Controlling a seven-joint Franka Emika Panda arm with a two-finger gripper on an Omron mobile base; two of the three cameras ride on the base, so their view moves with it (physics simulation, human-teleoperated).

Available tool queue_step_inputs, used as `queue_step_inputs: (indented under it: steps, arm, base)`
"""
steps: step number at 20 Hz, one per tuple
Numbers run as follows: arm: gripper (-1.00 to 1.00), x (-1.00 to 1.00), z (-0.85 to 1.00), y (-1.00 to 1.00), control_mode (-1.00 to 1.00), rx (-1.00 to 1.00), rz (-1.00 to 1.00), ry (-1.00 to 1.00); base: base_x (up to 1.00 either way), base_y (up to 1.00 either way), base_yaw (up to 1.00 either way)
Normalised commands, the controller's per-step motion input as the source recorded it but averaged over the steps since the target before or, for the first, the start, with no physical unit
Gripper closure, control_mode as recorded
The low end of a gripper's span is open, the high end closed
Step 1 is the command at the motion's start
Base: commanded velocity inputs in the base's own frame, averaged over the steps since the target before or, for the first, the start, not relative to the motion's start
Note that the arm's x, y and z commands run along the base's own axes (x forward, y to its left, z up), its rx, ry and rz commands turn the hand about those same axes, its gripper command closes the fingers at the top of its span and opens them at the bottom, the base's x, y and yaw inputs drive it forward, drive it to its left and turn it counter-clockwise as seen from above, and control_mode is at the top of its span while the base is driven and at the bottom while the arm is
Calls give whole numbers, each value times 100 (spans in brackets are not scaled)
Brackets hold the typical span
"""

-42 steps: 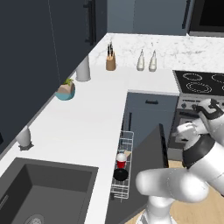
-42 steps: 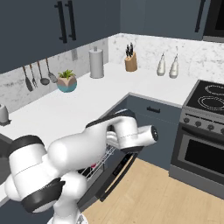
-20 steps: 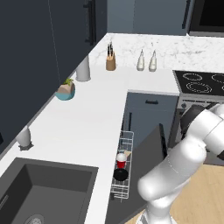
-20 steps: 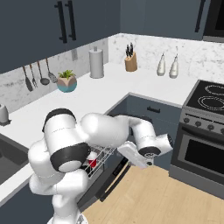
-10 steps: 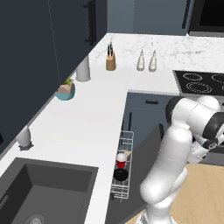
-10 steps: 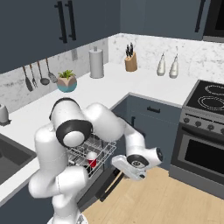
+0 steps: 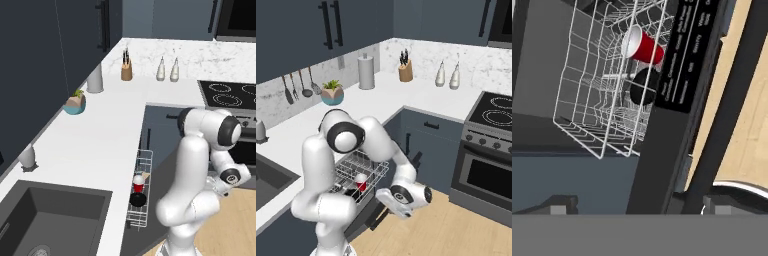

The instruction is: Pick up the cup and bowl from the counter, place them in the dishwasher, and close the dishwasher door.

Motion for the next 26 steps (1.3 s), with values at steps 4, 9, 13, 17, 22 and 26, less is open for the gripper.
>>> queue_step_inputs:
  steps: [4,9,13,17,22,26]
  arm:
    - [-100,14,-18,-68,-100,30,0,6]
    - [-100,4,-2,-75,-100,25,0,1]
    - [-100,26,-43,-23,-100,3,0,-7]
    - [-100,57,-58,0,-100,0,-1,-6]
    - [-100,63,-52,0,-100,0,-2,0]
    - [-100,27,-45,2,-100,2,1,0]
  base:
    - [0,0,0]
    - [0,0,0]
    - [0,0,0]
    - [0,0,0]
    - [0,0,0]
    - [0,0,0]
